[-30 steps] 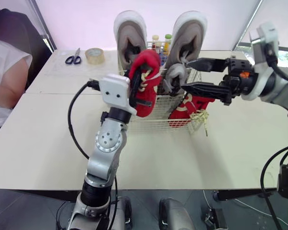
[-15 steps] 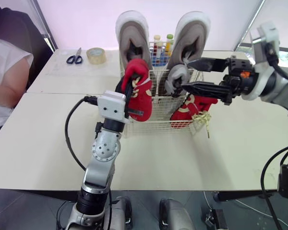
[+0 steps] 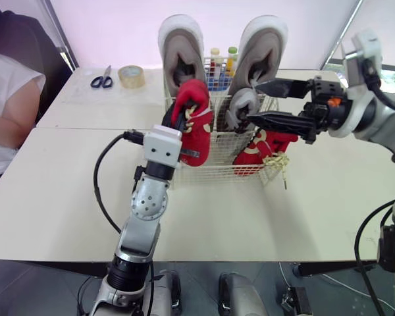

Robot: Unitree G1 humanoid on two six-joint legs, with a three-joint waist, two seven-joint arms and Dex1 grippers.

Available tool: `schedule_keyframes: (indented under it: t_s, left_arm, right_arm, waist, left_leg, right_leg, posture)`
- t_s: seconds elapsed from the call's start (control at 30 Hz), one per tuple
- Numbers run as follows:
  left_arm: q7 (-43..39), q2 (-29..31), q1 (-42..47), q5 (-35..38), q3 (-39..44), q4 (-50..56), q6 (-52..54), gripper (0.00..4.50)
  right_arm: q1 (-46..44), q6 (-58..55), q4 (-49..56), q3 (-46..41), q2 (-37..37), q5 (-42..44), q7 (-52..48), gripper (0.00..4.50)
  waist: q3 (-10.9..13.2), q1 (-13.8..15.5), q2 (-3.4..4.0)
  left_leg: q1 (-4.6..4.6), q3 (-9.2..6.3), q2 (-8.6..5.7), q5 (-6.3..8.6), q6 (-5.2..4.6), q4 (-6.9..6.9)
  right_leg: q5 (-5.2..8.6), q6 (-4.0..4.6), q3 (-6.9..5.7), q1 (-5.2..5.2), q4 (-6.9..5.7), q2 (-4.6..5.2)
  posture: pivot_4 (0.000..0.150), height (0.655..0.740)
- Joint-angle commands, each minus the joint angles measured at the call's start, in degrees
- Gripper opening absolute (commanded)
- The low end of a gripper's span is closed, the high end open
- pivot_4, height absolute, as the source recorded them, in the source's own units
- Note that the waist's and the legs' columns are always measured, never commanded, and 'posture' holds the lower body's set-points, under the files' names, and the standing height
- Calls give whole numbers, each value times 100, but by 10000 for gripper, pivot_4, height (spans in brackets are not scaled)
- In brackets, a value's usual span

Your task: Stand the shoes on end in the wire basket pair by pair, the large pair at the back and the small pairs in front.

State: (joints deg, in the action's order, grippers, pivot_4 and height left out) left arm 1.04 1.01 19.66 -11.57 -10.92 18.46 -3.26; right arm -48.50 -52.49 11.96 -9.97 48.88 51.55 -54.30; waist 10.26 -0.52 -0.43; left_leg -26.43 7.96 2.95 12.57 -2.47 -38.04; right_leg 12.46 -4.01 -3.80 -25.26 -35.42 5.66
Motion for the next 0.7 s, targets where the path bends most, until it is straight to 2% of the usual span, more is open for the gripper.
schedule_keyframes:
  t_s: [0.03,0.4,0.53,0.67,0.7]
  left_arm:
    - [-27,-94,274,-20,-17,96,-21,435]
    - [-92,-129,-69,110,44,-123,50,435]
    - [-204,-238,-366,472,167,-88,448,435]
    - [-225,-173,-542,480,271,87,700,435]
    - [-292,-161,-606,584,279,242,797,8601]
  right_arm:
    - [-218,108,14,-175,-2,46,21,45000]
    - [-193,141,35,-196,-27,54,66,45000]
    - [-176,168,23,-188,-12,22,56,45000]
    - [-176,193,-3,-170,-40,12,40,45000]
    - [-179,200,-15,-163,-58,13,38,45000]
  waist:
    - [0,3,0]
    - [0,-4,0]
    - [-1,-11,2]
    - [-4,-12,7]
    - [-5,-17,9]
  left_leg:
    - [0,0,0,0,0,0]
    - [-1,1,1,-1,-2,-1]
    - [2,1,1,-1,-1,-1]
    - [8,0,2,6,12,-1]
    - [8,0,2,7,12,-1]
  right_leg:
    - [-1,-2,0,0,0,0]
    - [-5,-8,0,-2,-2,-1]
    - [-5,-8,1,1,-2,0]
    - [-5,-8,0,3,-7,-1]
    - [-6,-8,0,3,-8,-2]
  posture:
    - [1500,7400]
    - [1500,7400]
    - [1500,7400]
    - [1500,7400]
    - [1500,7400]
